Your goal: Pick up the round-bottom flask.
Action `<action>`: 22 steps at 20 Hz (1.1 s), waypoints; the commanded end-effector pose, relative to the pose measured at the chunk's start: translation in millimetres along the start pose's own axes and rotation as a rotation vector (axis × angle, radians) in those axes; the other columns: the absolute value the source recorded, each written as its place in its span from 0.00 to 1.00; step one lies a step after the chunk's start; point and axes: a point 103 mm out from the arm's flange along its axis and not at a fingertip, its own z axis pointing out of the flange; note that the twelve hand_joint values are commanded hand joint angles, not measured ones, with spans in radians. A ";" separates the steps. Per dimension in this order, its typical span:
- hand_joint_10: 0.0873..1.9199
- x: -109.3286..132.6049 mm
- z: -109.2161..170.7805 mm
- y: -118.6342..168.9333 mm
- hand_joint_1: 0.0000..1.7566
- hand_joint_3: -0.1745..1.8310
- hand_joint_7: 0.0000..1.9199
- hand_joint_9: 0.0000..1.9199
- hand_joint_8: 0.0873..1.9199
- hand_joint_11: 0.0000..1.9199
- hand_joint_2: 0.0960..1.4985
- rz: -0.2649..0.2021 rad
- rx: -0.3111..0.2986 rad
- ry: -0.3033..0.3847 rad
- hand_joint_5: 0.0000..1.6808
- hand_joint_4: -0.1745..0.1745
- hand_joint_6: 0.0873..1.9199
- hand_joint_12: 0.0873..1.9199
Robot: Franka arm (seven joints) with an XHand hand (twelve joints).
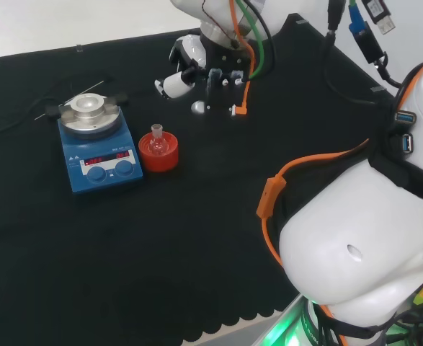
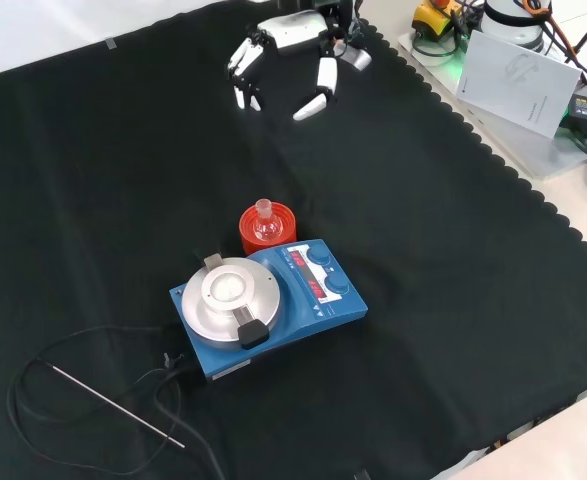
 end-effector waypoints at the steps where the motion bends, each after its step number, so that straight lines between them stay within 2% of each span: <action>1: 0.47 -0.4 15.4 6.1 0.50 0.55 0.46 0.45 0.46 0.31 0.27 -0.021 0.004 0.001 0.33 0.00 0.45 0.71; 6: 0.47 -6.1 31.5 4.7 0.50 0.55 0.46 0.45 0.46 0.31 0.27 -0.016 0.017 -0.001 0.33 0.00 0.45 0.71; 9: 0.47 1.6 38.7 7.3 0.50 0.55 0.46 0.45 0.46 0.31 0.27 -0.013 0.025 -0.013 0.33 0.00 0.45 0.71; 14: 0.47 -11.7 48.4 17.7 0.50 0.55 0.46 0.45 0.46 0.31 0.27 -0.012 0.044 -0.002 0.33 0.00 0.45 0.71; 15: 0.47 -13.1 51.2 19.3 0.50 0.55 0.46 0.45 0.46 0.31 0.27 -0.017 0.047 0.000 0.33 0.00 0.45 0.71; 16: 0.47 -4.4 63.2 20.5 0.50 0.55 0.46 0.45 0.46 0.31 0.27 -0.055 0.057 -0.013 0.33 0.00 0.45 0.71; 18: 0.47 -0.6 73.4 22.3 0.50 0.55 0.46 0.45 0.46 0.31 0.26 -0.084 0.065 -0.029 0.33 0.00 0.45 0.71; 22: 0.47 -3.8 80.9 28.6 0.50 0.55 0.46 0.45 0.46 0.31 0.26 -0.092 0.061 -0.010 0.33 0.00 0.45 0.71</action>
